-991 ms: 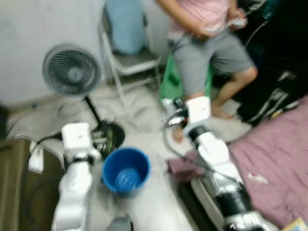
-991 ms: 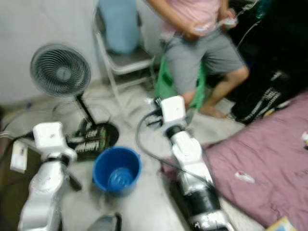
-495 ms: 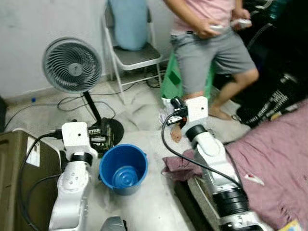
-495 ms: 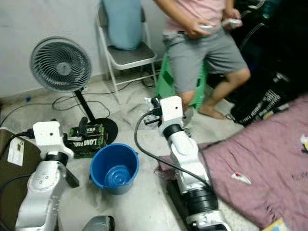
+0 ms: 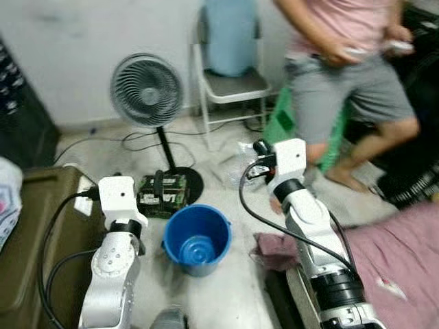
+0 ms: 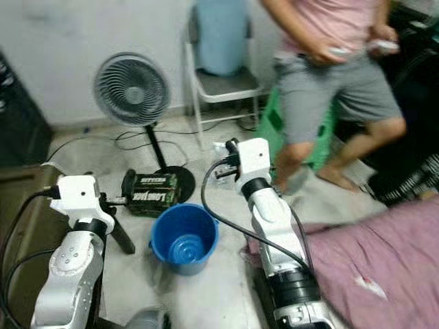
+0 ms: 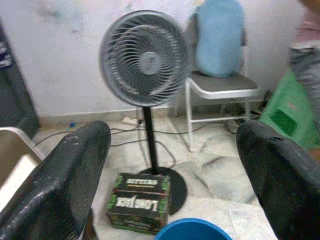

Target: Clean up the room

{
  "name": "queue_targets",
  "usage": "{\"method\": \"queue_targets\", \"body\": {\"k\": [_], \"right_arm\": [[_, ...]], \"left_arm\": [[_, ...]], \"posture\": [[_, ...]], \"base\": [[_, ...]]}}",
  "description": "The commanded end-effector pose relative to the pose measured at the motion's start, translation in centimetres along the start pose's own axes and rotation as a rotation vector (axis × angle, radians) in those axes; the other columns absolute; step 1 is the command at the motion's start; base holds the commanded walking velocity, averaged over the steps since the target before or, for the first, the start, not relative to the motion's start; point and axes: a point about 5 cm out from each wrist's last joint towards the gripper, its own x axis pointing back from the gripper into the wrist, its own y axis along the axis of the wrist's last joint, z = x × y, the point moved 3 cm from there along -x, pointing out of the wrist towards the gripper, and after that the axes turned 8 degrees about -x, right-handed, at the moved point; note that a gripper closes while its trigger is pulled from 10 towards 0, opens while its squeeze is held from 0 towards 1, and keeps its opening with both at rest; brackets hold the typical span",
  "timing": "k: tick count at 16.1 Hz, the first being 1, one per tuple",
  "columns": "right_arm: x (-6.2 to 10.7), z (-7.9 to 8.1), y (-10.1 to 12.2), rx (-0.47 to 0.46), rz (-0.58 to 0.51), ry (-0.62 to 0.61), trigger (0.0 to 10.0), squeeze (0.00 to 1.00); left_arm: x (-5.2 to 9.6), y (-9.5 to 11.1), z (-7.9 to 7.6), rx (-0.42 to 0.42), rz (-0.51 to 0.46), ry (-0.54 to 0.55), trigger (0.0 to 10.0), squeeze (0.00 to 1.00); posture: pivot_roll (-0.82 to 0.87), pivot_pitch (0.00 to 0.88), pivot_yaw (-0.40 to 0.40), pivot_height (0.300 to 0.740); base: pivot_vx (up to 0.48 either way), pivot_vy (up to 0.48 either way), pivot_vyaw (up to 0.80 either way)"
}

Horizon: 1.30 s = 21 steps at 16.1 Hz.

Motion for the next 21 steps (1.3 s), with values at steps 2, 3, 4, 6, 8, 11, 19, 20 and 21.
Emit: {"method": "queue_targets", "body": {"k": [2, 3, 4, 6, 8, 11, 19, 20, 21], "right_arm": [[-0.14, 0.54, -0.07, -0.01, 0.001, 0.002, 10.0, 0.0], [-0.13, 0.5, -0.09, -0.013, 0.0, -0.001, 10.0, 0.0], [-0.11, 0.35, -0.17, -0.014, 0.003, -0.012, 10.0, 0.0], [-0.12, 0.32, -0.17, -0.018, 0.002, -0.013, 10.0, 0.0], [-0.2, 0.22, -0.29, -0.03, 0.013, -0.019, 10.0, 0.0], [-0.27, 0.18, -0.16, -0.028, 0.007, -0.018, 10.0, 0.0], [-0.37, 0.37, 0.2, -0.002, -0.012, -0.007, 10.0, 0.0], [-0.37, 0.36, 0.2, -0.002, -0.012, -0.007, 10.0, 0.0], [-0.37, 0.35, 0.18, -0.003, -0.012, -0.008, 10.0, 0.0]], "left_arm": [[0.08, -0.1, 0.3, -0.001, 0.004, -0.004, 10.0, 0.0], [0.07, -0.08, 0.26, 0.001, 0.003, -0.007, 10.0, 0.0], [0.06, -0.02, 0.16, 0.007, 0.001, -0.013, 10.0, 0.0], [0.14, 0.09, -0.01, 0.02, -0.006, -0.031, 10.0, 0.0], [0.22, 0.3, -0.22, 0.029, -0.02, -0.05, 10.0, 0.0], [0.16, 0.4, -0.31, 0.036, -0.027, -0.058, 10.0, 0.0], [-0.02, 0.38, -0.22, 0.033, -0.024, -0.056, 10.0, 0.0], [-0.02, 0.39, -0.27, 0.034, -0.025, -0.058, 10.0, 0.0], [-0.01, 0.41, -0.32, 0.034, -0.027, -0.061, 10.0, 0.0]], "posture": [[0.02, 0.0, -0.03, 0.74], [0.02, 0.0, -0.03, 0.74], [0.02, 0.0, -0.029, 0.74], [0.02, 0.0, -0.029, 0.74], [0.01, 0.0, -0.03, 0.74], [0.01, 0.0, -0.03, 0.74], [0.01, 0.0, -0.027, 0.74], [0.01, 0.0, -0.027, 0.74], [0.01, 0.0, -0.026, 0.74]], "base": [[0.0, 0.0, 0.26], [0.0, 0.0, 0.0], [0.0, 0.0, 0.0], [0.0, 0.0, 0.0], [0.0, 0.0, 0.0], [0.0, 0.0, -0.19], [0.0, 0.0, 0.36], [0.0, 0.0, 0.8], [0.0, 0.0, 0.8]]}}
